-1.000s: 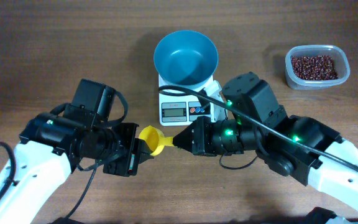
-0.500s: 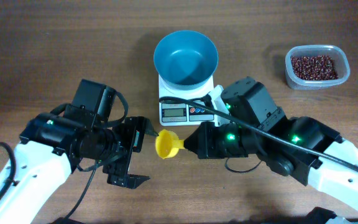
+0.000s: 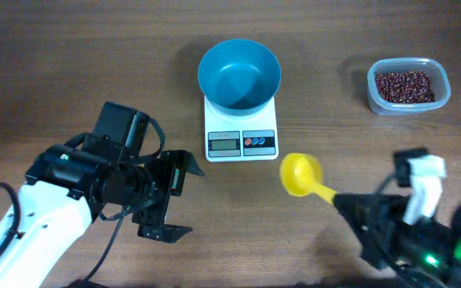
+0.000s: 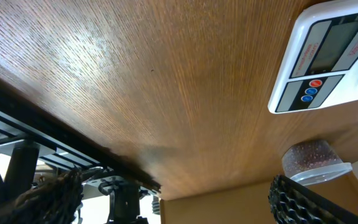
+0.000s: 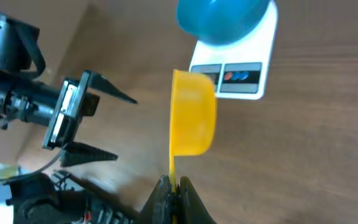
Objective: Scoop item into bowl and weigh 50g on scale
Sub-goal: 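Carry the scoop with the right gripper into the red bean tub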
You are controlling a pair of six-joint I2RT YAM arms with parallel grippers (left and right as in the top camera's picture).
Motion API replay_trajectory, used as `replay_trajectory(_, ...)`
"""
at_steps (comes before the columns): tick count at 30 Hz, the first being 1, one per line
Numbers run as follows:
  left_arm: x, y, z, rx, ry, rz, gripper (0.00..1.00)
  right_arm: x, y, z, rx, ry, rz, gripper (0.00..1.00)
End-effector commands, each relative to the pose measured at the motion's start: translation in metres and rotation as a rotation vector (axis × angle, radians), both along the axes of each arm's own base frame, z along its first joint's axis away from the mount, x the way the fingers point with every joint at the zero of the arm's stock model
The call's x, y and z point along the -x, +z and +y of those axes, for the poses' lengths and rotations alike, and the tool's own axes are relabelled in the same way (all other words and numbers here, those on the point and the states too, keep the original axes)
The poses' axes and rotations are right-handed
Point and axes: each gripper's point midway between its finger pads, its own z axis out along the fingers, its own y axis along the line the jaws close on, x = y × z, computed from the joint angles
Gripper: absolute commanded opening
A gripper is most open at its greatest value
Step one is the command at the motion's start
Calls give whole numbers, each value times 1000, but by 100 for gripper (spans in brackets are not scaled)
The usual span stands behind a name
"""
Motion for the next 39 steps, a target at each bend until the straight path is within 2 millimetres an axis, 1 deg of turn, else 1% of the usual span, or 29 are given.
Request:
replay_trajectory(1,-1,2,-1,-4,-146,-101,99,2,19,-38,82,-127,-66,4)
replay_trajectory(2,-1,2,-1,-7,-190,-131,99,4,24,-49,112,-160,-70,4)
replay_trajectory(3,-1,2,-1,-10,-238,-164,99,8,39,-64,141,-198,-98,4)
replay_trajectory(4,-1,2,-1,-10,-254,-175,99,11,52,-73,141,-224,-120,4)
replay_trajectory(7,-1,2,-1,-14,-318,-219,99,23,90,-90,126,-246,-181,4)
replay_trajectory(10,-1,2,-1,-15,-323,-222,99,21,104,-117,224,-355,-189,4)
replay_trajectory(12,-1,2,-1,-17,-323,-223,99,14,113,-124,296,-399,-174,4)
replay_trajectory(13,-4,-1,3,-50,-317,-228,99,6,118,-124,339,-416,-165,4)
replay_trajectory(15,-7,-5,9,-93,-310,-235,99,-14,130,-110,449,-375,-163,4)
replay_trajectory(17,-7,-5,10,-95,-309,-235,99,-27,137,-100,506,-346,-148,4)
replay_trajectory(20,-7,-5,10,-95,-309,-235,99,-56,161,-78,568,-314,-149,4)
replay_trajectory(22,-7,-5,10,-95,-309,-235,99,-71,176,-74,591,-355,-168,4)
replay_trajectory(23,-7,-5,10,-95,-309,-235,99,-80,183,-76,619,-393,-182,4)
replay_trajectory(24,-7,-5,10,-95,-309,-235,99,-87,185,-76,642,-416,-186,4)
replay_trajectory(25,-7,-5,10,-95,-309,-235,99,-92,185,-76,655,-430,-178,4)
replay_trajectory(27,-7,-5,10,-95,-309,-235,99,-108,176,-87,707,-479,-125,4)
replay_trajectory(29,-7,-5,10,-95,-309,-235,99,-130,163,-105,778,-493,-54,4)
replay_trajectory(31,-7,-5,10,-95,-309,-235,99,-155,145,-128,804,-497,35,4)
replay_trajectory(33,-7,-5,10,-95,-309,-235,99,-175,123,-155,816,-512,137,4)
replay_trajectory(34,-7,-5,10,-95,-309,-235,99,-184,112,-163,822,-491,176,4)
replay_trajectory(35,-7,-5,10,-95,-309,-235,99,-197,96,-171,824,-441,222,4)
replay_trajectory(37,-7,-5,10,-95,-309,-235,99,-219,73,-174,802,-367,261,4)
replay_trajectory(39,-7,-5,10,-95,-309,-235,99,-237,42,-182,832,-314,334,4)
